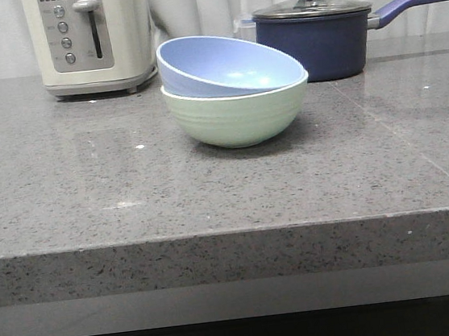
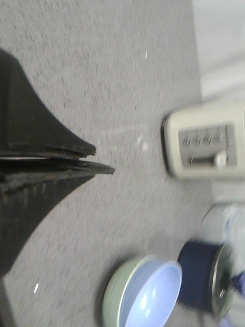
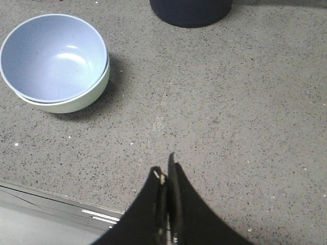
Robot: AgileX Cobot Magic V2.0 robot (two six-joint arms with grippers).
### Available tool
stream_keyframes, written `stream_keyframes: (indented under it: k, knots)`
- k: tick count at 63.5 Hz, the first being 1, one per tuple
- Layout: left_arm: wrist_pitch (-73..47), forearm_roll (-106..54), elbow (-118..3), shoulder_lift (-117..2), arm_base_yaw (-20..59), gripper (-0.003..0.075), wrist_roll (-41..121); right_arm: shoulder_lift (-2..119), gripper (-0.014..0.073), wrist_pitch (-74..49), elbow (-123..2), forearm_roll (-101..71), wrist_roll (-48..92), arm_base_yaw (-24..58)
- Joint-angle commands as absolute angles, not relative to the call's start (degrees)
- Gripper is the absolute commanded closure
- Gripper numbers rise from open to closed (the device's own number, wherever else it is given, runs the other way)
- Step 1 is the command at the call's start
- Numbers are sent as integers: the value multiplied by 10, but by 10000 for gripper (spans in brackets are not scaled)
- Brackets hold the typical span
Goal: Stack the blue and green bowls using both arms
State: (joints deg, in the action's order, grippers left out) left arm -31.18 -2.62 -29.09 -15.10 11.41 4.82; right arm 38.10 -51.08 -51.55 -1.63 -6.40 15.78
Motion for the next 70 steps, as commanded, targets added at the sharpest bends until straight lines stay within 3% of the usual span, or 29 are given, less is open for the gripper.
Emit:
stream_keyframes:
  k: [1, 16, 27, 70]
  knots:
    - [-197, -26, -234, -96, 80, 740, 43, 380, 648, -469, -528, -17, -65, 156]
    - [-95, -52, -82, 14, 57, 740, 41, 380, 648, -469, -528, -17, -65, 156]
    - [-54, -51, -33, 14, 56, 740, 11, 380, 648, -468, -528, -17, -65, 156]
    - [4, -7, 6, 14, 27, 740, -48, 380, 648, -468, -528, -17, -65, 156]
